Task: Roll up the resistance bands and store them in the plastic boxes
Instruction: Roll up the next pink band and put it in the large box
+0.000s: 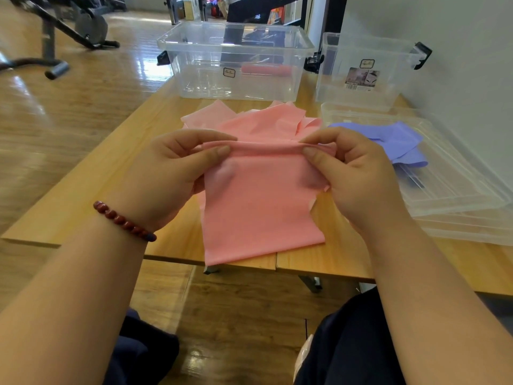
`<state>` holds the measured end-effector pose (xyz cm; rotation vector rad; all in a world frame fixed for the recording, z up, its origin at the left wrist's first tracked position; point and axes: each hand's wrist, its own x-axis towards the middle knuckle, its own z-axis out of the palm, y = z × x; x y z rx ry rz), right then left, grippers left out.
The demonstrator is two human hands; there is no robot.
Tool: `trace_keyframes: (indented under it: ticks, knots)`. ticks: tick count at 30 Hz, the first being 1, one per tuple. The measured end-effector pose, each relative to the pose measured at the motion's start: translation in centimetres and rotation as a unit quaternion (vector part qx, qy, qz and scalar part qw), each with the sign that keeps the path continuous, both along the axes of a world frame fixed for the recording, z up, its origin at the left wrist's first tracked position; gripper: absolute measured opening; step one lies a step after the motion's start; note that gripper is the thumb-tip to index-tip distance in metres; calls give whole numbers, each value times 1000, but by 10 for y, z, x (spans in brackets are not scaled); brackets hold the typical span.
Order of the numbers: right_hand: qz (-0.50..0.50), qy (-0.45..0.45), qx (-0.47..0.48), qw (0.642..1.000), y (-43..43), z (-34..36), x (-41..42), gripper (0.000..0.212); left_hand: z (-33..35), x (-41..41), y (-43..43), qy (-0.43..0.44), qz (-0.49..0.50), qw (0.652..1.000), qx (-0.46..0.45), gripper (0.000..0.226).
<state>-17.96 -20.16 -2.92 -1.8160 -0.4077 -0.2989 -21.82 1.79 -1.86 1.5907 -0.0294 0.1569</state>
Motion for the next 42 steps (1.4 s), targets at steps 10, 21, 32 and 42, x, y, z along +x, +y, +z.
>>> trace_keyframes:
  ticks: [10,21,32,42]
  knots:
    - [20,34,86,995,1,2,-1,39,0,0,-1,29,-42,994,-92,45]
    - [27,47,71,996,2,2,-3,20,-3,2,5,34,-43,996,-70,13]
    - [15,4,73,997,-2,-3,5,21,-5,4,1,-16,20,1000,-10,19]
    - [8,-14,37,999,-5,-4,6,21,-6,3,-1,-32,32,999,12,31]
